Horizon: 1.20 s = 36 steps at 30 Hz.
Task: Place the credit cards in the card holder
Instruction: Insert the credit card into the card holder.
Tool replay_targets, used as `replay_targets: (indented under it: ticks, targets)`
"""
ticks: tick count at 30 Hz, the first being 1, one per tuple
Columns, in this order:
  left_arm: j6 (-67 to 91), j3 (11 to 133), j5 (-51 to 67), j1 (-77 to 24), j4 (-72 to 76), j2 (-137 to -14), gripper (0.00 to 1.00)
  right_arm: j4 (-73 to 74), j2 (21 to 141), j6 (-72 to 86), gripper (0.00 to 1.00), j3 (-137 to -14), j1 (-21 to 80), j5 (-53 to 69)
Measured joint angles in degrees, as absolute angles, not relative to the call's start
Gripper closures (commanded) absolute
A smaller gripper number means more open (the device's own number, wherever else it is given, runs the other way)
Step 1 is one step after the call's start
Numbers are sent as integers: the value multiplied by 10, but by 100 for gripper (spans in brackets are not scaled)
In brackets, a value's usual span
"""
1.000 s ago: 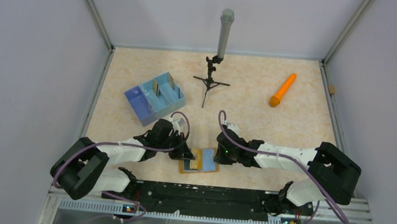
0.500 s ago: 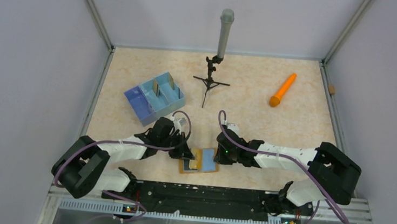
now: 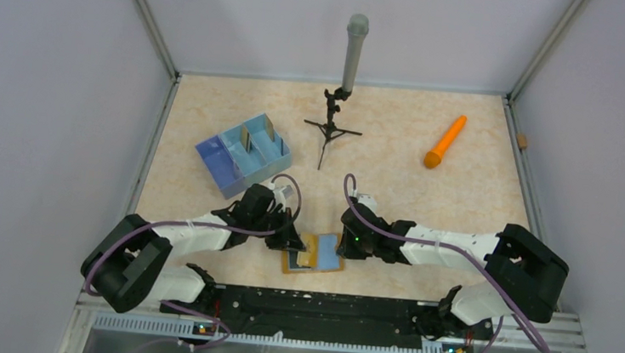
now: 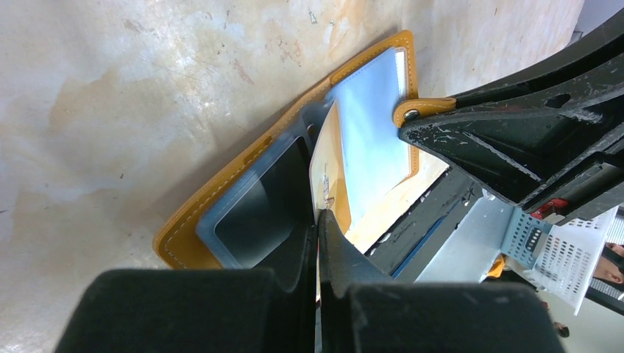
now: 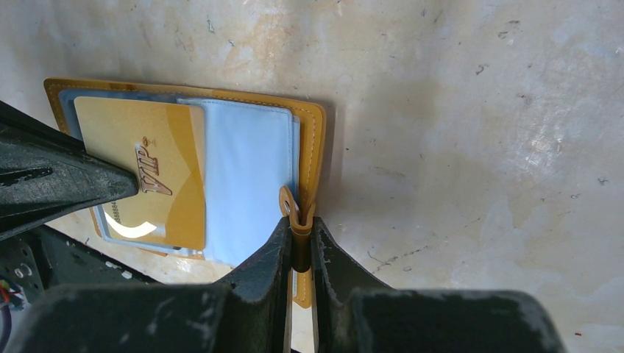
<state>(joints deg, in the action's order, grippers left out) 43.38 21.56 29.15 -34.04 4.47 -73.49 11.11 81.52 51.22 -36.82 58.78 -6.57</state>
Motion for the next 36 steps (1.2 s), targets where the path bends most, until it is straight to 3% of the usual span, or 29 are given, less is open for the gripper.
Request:
replay_targets:
  ticks: [36]
  targets:
    - [575,132,240,-385,256,-761,100,111,815,512,100,-369,588,-68]
